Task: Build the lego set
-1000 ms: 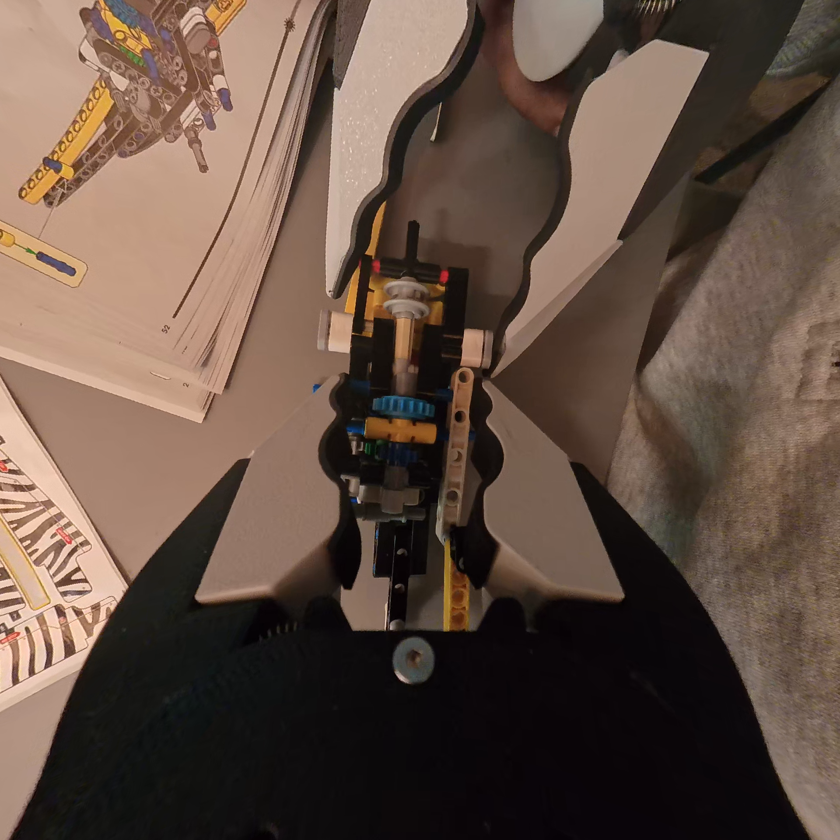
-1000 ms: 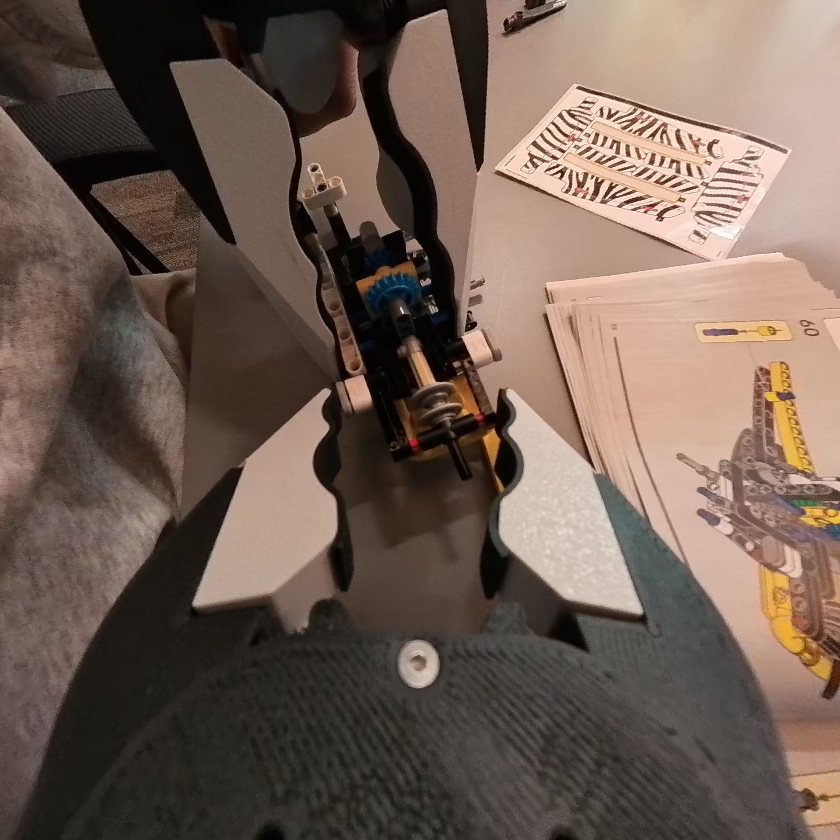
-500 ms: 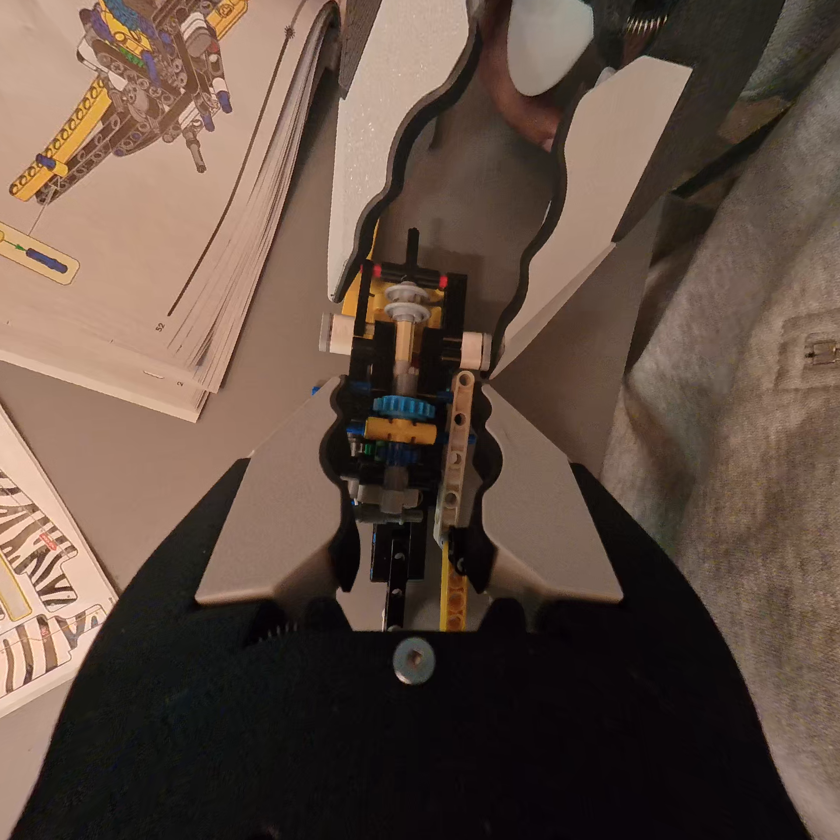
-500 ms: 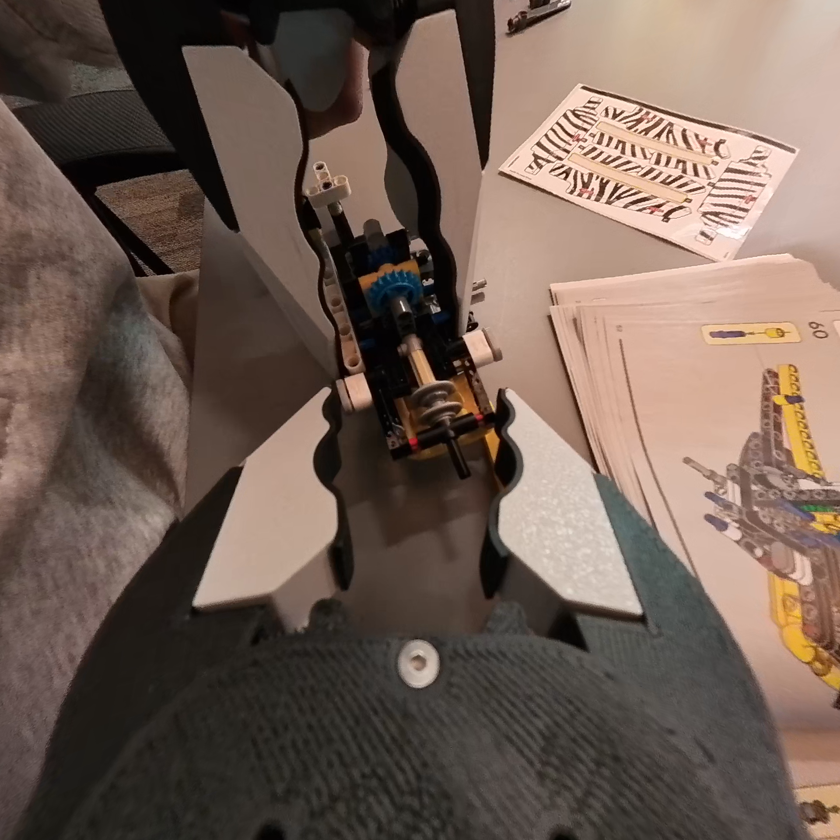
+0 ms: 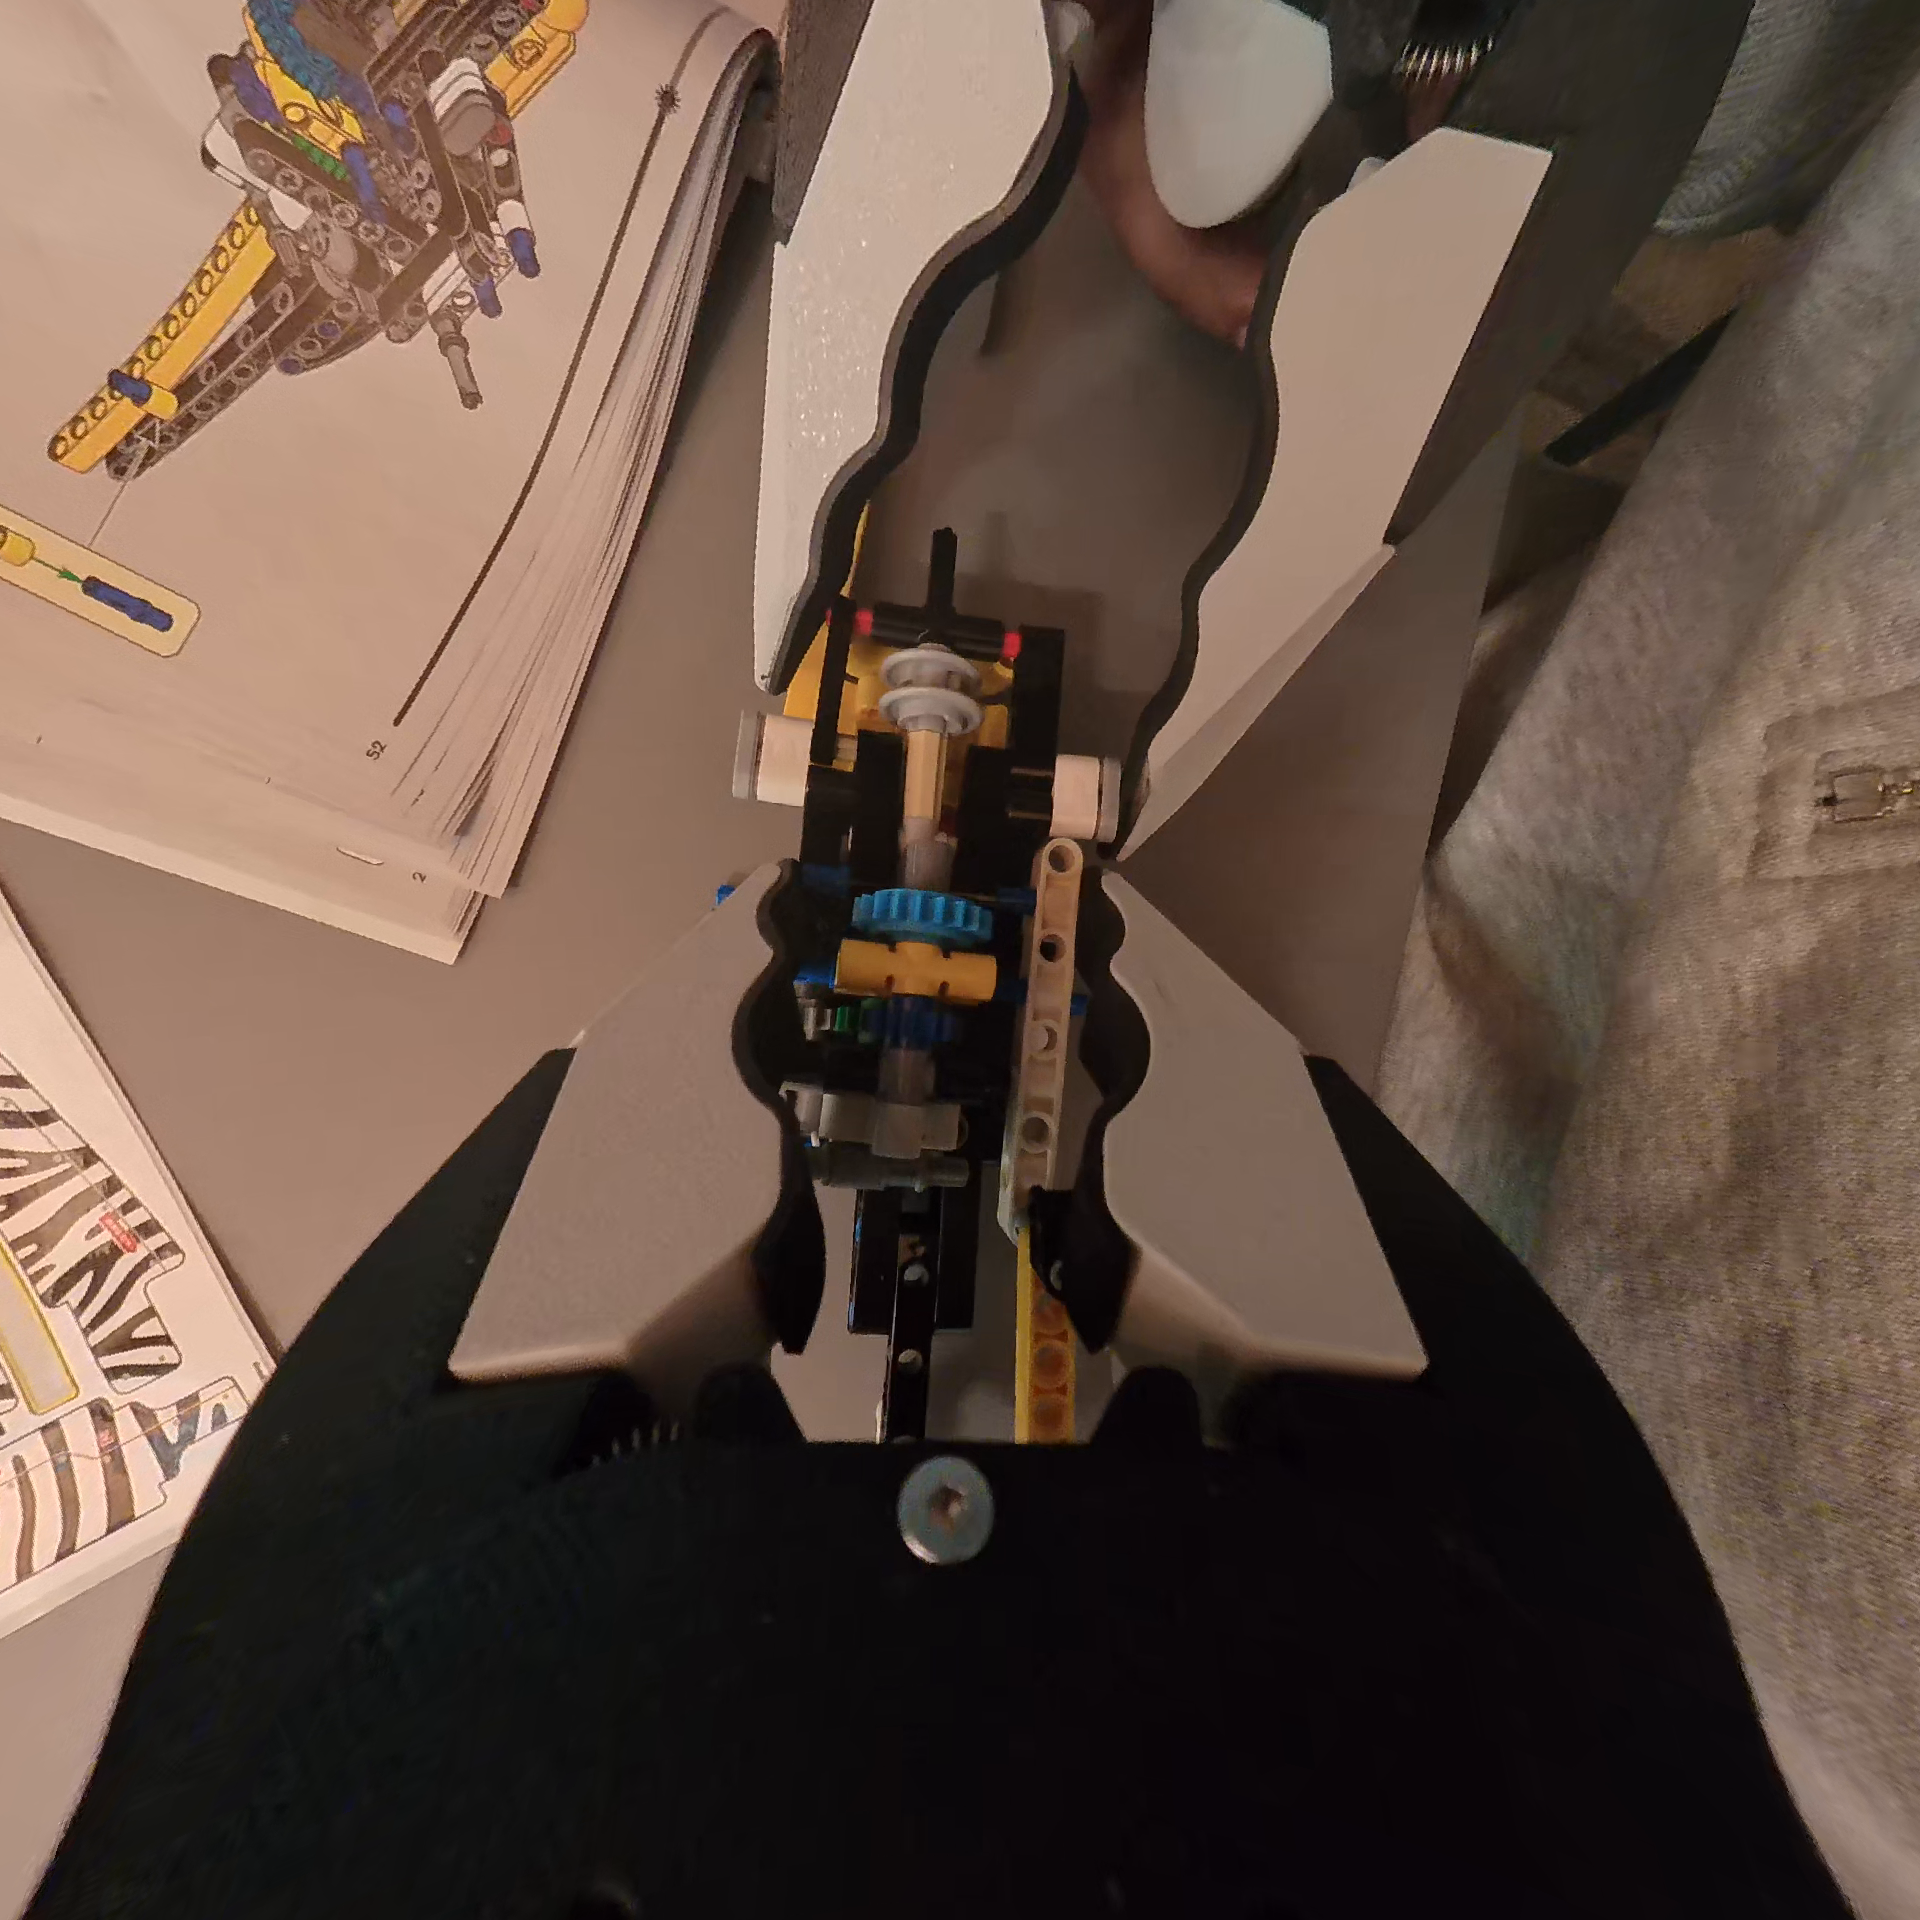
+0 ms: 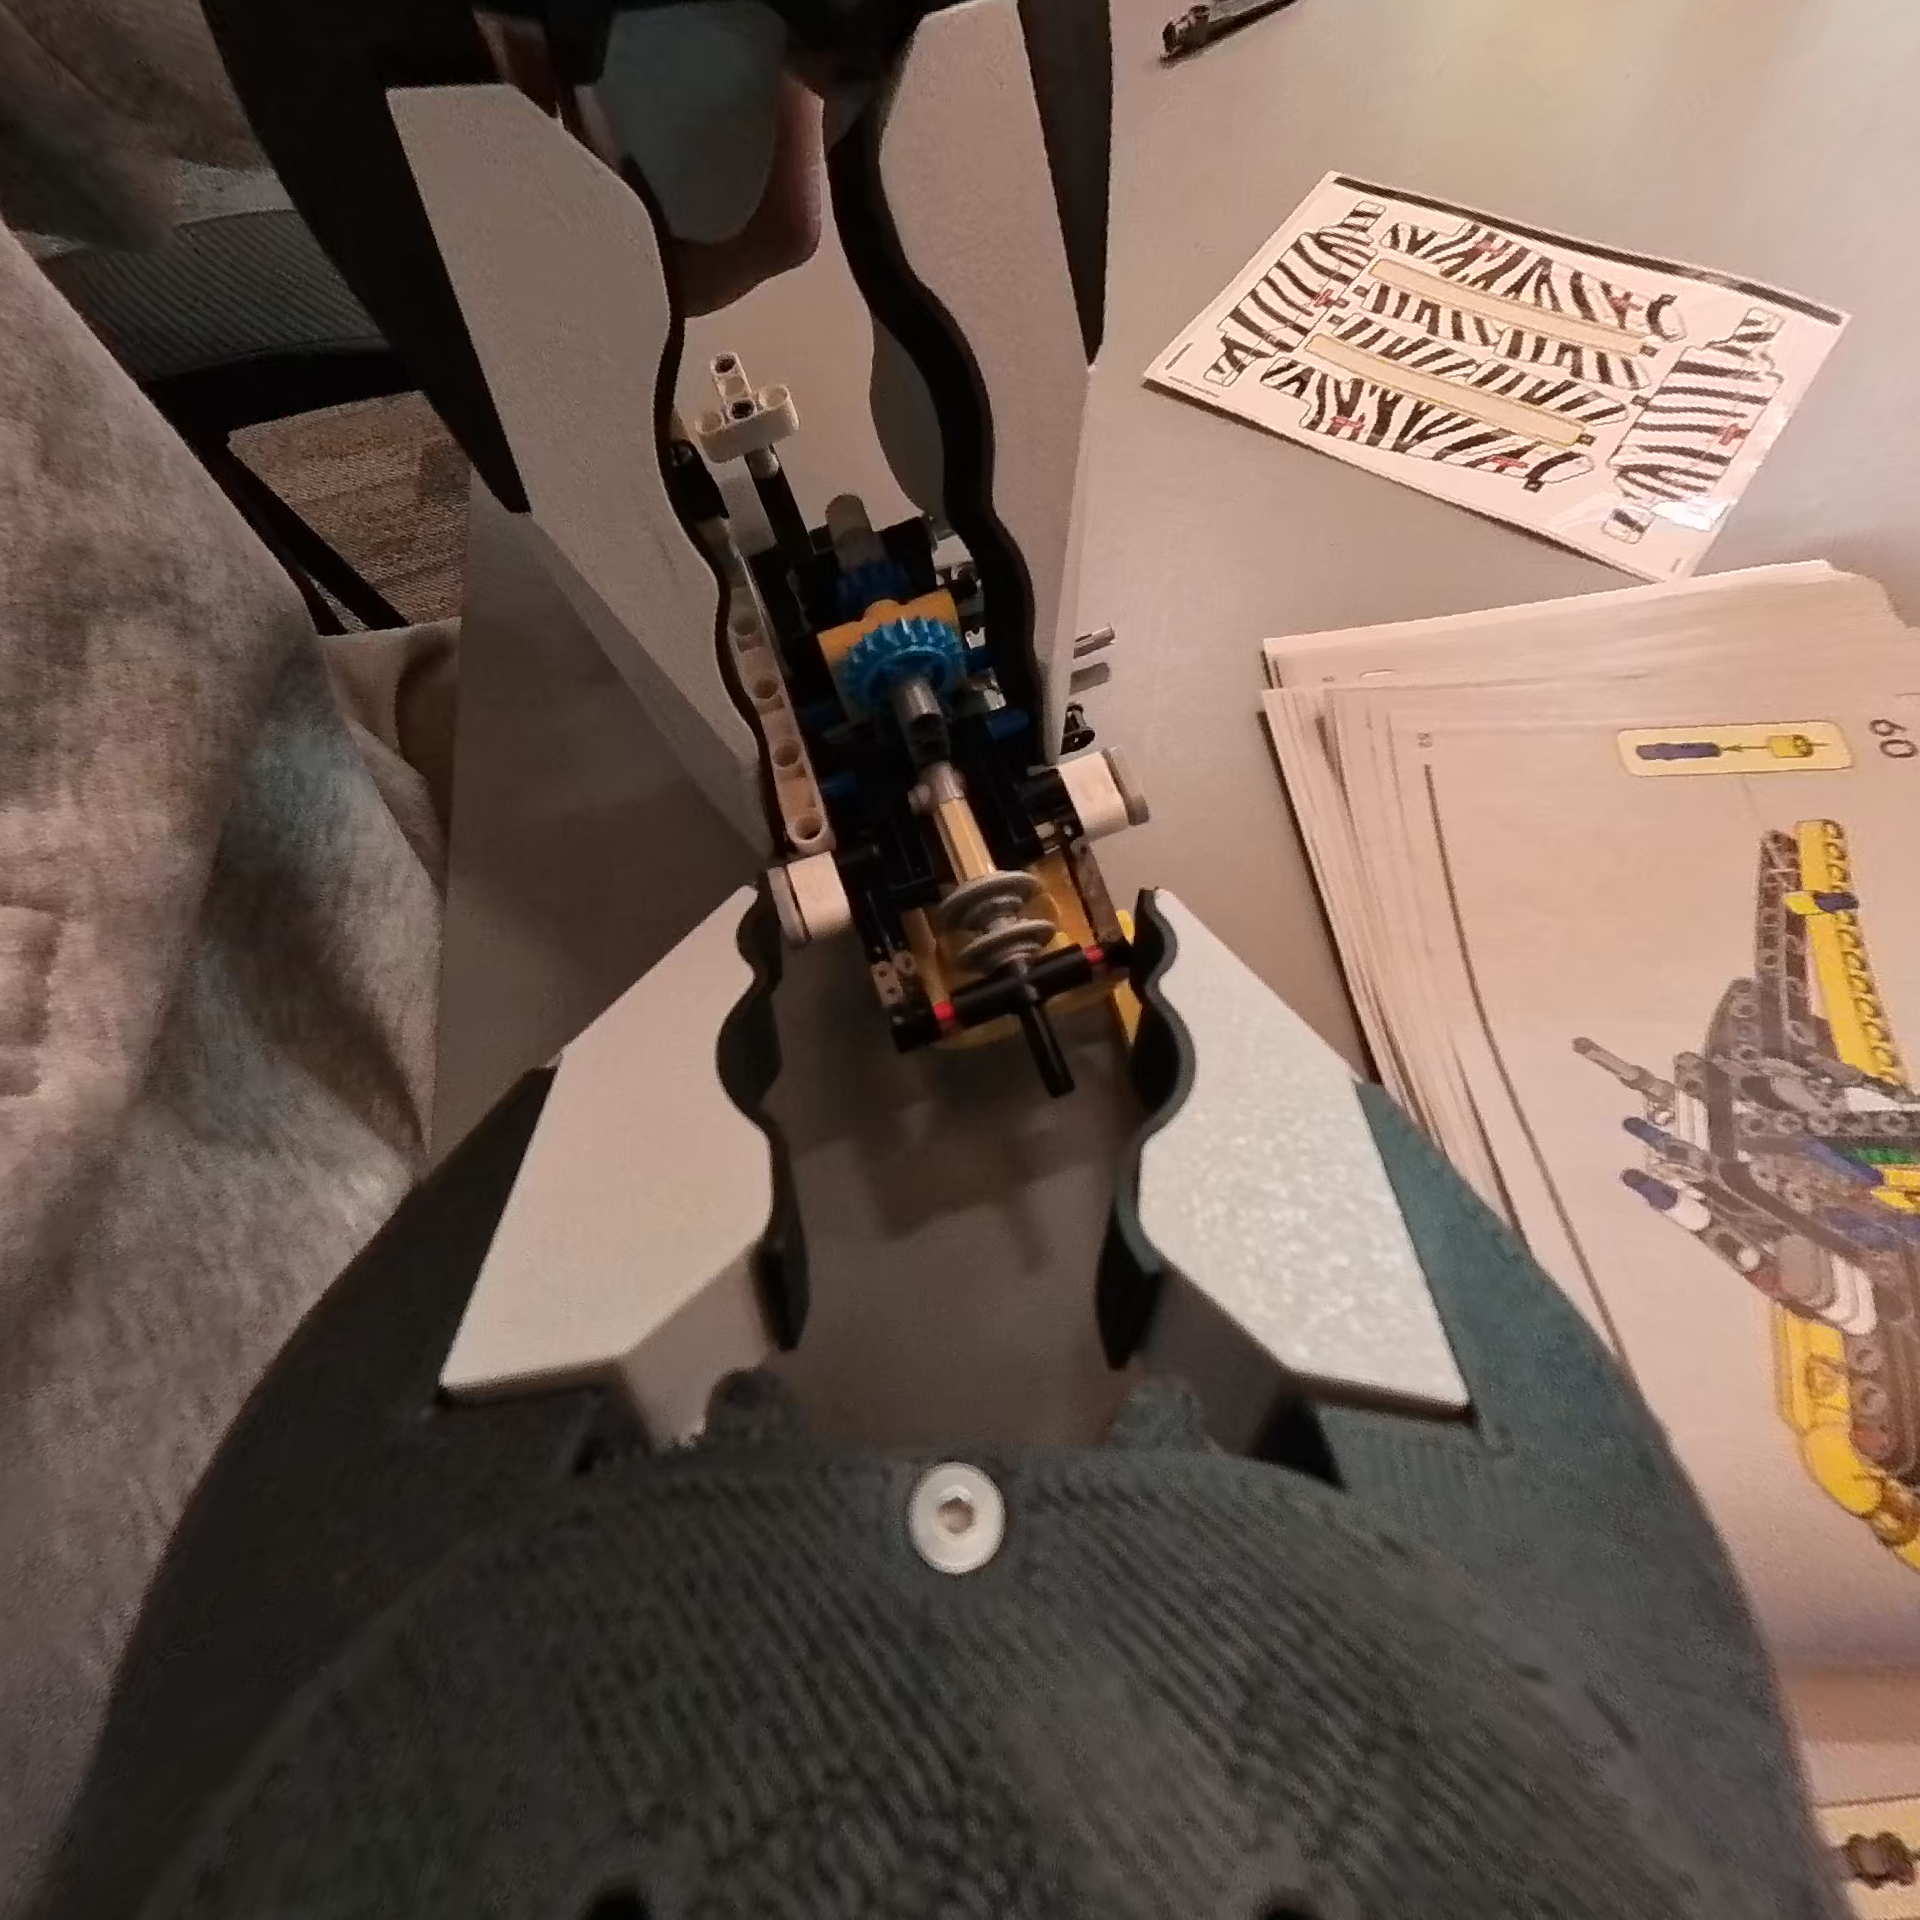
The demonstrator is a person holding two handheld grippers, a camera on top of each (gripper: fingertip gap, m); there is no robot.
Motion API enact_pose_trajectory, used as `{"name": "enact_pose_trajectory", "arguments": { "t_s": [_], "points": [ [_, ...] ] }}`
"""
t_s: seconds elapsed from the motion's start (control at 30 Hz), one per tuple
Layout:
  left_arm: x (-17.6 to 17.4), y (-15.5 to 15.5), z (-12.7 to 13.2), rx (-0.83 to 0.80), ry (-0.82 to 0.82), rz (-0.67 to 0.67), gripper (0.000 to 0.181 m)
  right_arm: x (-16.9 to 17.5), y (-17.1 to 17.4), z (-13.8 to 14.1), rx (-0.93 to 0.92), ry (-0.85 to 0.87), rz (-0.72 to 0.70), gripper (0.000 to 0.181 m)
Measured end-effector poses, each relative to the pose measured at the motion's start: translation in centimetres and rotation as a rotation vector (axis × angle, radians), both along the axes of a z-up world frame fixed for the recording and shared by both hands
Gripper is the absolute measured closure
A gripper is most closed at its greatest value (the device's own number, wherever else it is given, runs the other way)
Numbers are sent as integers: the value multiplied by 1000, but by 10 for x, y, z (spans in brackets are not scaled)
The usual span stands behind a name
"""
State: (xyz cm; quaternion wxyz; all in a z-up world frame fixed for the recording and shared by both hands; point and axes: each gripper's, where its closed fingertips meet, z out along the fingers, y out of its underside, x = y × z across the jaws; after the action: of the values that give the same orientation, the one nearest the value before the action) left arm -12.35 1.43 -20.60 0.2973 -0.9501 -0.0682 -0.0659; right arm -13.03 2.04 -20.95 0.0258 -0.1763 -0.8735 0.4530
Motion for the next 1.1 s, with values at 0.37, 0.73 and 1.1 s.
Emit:
{"name": "enact_pose_trajectory", "arguments": {
  "t_s": [0.37, 0.73, 1.1],
  "points": [
    [1, -9, 2, 1, -53, 150, 112, -5, 0, 27, -151, 51, -48, 106],
    [-10, -17, 26, 142, -218, 311, 120, 34, -10, 54, -444, -50, -353, 120],
    [-17, -14, 9, -51, -167, 161, 138, 10, 1, 29, -20, 315, -256, 122]
  ]
}}
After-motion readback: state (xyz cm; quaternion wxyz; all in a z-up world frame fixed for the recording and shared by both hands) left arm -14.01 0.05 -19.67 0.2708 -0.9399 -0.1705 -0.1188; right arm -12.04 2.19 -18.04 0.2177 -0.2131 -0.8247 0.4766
